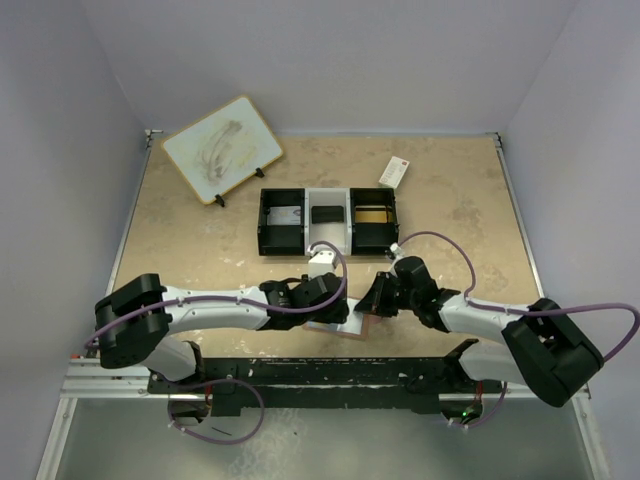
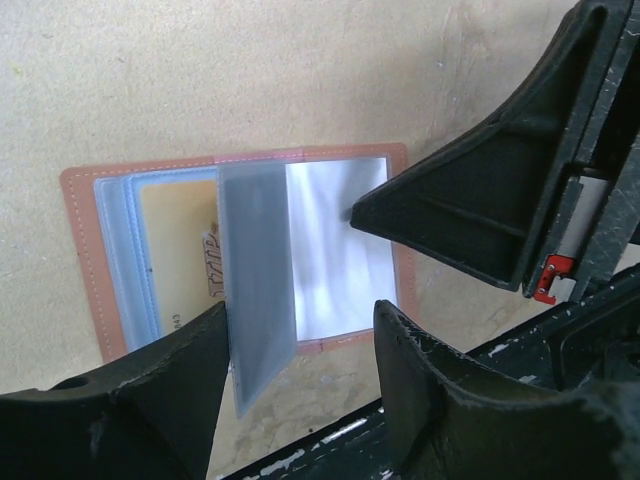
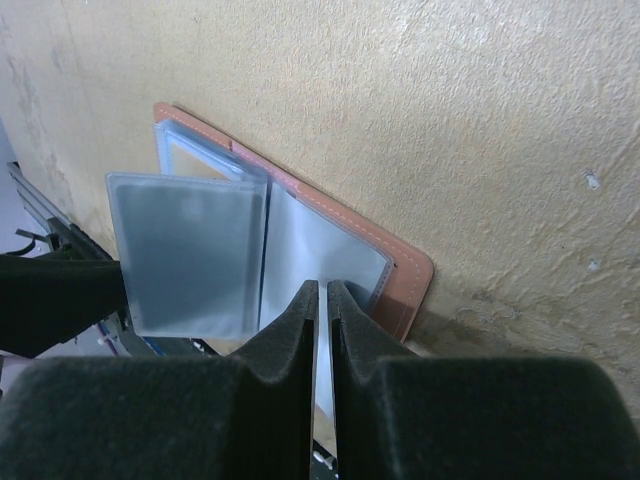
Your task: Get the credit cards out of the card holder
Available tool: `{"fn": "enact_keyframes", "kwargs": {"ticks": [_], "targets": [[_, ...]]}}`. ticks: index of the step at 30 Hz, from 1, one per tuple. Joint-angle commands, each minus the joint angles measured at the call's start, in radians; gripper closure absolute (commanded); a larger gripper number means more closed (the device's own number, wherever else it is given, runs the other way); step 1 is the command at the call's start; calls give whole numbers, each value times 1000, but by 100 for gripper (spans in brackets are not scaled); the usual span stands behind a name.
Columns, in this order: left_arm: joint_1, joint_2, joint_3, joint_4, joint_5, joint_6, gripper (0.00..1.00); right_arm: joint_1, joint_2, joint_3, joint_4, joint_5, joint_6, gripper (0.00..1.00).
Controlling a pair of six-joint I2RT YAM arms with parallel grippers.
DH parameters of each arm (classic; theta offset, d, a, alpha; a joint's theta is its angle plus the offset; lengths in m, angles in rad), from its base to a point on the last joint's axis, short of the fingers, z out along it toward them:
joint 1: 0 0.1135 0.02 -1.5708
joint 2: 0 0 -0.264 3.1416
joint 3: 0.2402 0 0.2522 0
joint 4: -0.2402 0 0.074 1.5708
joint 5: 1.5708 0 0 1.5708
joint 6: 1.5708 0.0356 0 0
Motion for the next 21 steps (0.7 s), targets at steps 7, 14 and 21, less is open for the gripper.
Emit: {"fn": "enact_keyframes", "kwargs": {"ticks": [7, 14, 21], "targets": [[-10, 59, 40, 187, 181, 39, 65, 0, -56, 26, -98, 79, -6, 90], [-13, 94, 35, 206, 186, 33, 84, 0, -180, 52, -185, 90, 30, 87], [-15, 91, 35, 172, 148, 30, 82, 1, -212, 111, -261, 157, 17, 87]]}}
